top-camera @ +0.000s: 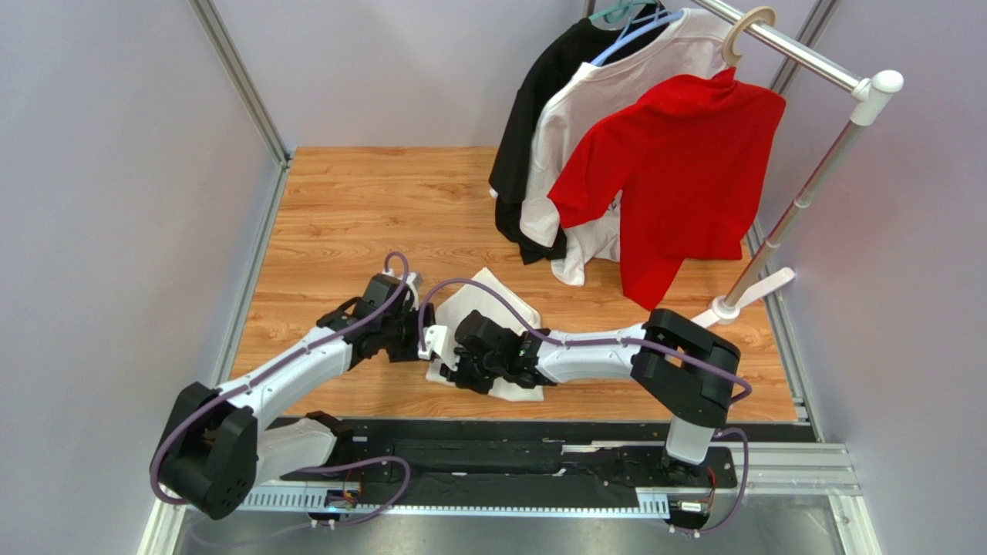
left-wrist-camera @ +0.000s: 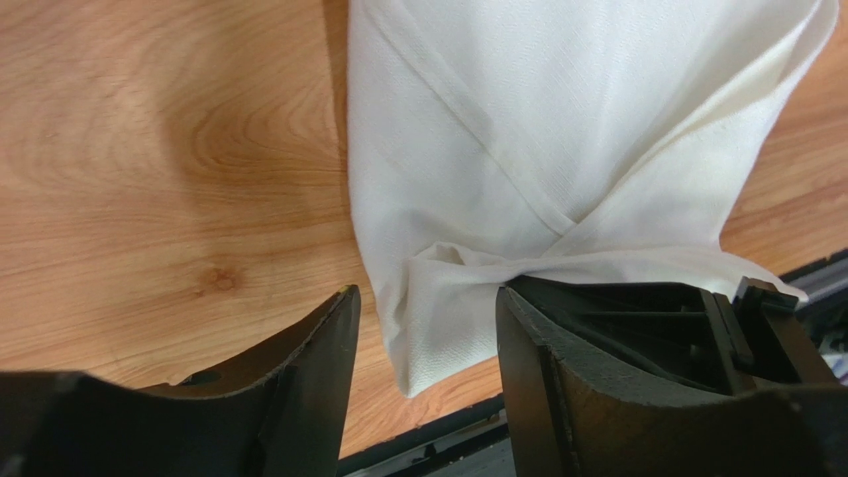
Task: Fold the napkin, place the utensils inside, and roll it up
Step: Roll the napkin with the utensil
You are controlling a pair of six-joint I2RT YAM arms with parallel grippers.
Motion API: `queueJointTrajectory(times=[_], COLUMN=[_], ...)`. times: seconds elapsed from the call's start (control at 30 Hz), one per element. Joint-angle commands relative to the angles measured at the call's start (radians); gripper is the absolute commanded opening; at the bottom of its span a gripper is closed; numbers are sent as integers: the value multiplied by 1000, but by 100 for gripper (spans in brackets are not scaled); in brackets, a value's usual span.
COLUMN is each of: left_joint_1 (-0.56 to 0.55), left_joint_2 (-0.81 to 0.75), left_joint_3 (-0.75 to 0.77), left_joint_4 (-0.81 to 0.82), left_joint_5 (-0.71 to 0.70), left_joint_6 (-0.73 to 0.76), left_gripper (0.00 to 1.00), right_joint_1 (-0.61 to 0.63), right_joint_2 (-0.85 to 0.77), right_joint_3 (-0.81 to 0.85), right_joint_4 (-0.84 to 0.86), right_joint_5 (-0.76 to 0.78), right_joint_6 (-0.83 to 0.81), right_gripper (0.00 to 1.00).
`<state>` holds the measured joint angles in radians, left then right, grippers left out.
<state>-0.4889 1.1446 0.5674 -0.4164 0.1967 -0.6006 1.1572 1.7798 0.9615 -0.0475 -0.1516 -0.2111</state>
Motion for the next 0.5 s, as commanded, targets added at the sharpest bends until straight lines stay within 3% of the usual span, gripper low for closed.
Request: queueJointTrajectory(times=[0.0,0.23,0.47], left_joint_1=[9,10,10], left_joint_2=[-45,-222,-471], left_joint_3=[-40,-110,-266], left_joint_4=[-33,-56,184], left_joint_5=[-97,-195,-125], left_joint_6=[-70,-163,-148], left_gripper=[62,63,63], right_joint_1=[-27,-80,-143], right_joint_2=[55,72,125], right_joint_3=[13,46,120], right_joint_4=[-132,-169,-236], right_joint_5=[-158,-308,-474], right_joint_6=[58,72,87], right_gripper=[0,0,0])
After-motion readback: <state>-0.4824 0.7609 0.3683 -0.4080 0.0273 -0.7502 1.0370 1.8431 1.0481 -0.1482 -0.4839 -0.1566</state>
